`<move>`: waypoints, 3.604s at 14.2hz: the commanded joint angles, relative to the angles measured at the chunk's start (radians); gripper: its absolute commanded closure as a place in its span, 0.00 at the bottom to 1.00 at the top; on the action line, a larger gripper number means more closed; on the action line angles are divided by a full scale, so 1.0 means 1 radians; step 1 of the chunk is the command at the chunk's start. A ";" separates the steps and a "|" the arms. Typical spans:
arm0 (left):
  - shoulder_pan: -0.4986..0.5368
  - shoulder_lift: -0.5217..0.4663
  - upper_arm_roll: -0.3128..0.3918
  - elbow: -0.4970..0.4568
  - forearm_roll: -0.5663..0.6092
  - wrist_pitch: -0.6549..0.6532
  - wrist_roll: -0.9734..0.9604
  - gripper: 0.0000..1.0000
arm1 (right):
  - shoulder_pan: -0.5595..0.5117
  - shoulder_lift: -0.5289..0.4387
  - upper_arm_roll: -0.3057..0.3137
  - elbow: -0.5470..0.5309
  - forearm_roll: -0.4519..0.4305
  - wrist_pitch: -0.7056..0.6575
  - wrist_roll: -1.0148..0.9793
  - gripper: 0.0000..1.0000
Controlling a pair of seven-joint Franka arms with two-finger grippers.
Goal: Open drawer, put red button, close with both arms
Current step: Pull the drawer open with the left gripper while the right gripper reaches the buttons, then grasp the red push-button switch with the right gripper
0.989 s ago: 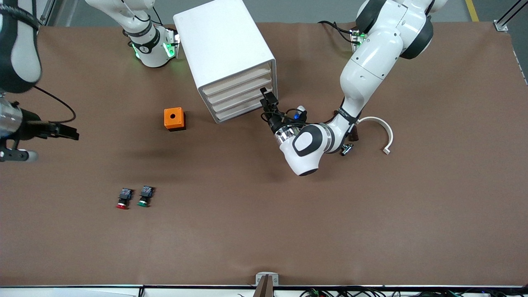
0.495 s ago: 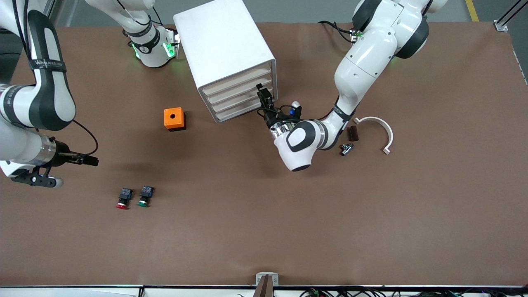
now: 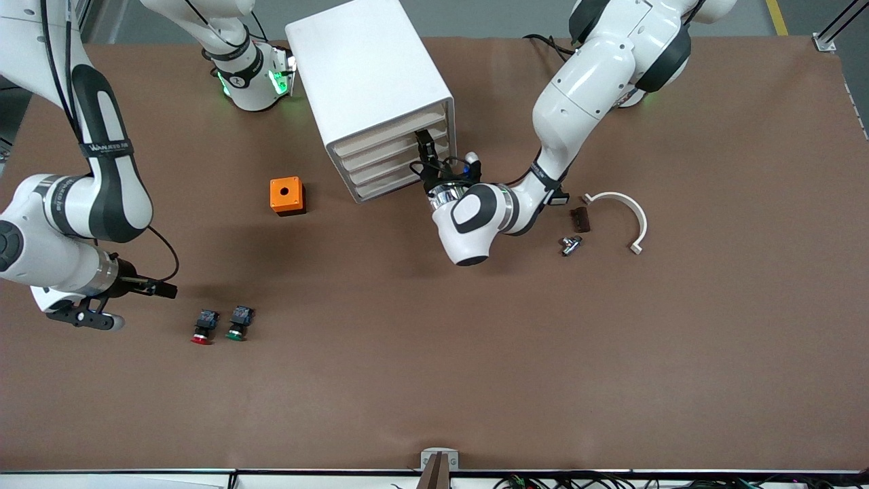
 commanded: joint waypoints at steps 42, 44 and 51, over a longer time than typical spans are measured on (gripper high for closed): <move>0.232 -0.004 0.032 0.020 -0.044 -0.010 0.064 0.02 | 0.053 0.224 0.023 0.008 -0.006 0.292 0.203 1.00; 0.235 -0.004 0.031 0.028 -0.064 -0.008 0.098 0.00 | 0.067 0.181 0.040 0.036 0.034 0.161 0.225 1.00; 0.247 -0.004 0.035 0.135 -0.128 0.001 0.467 0.00 | 0.281 -0.139 0.043 0.039 0.168 -0.300 0.680 1.00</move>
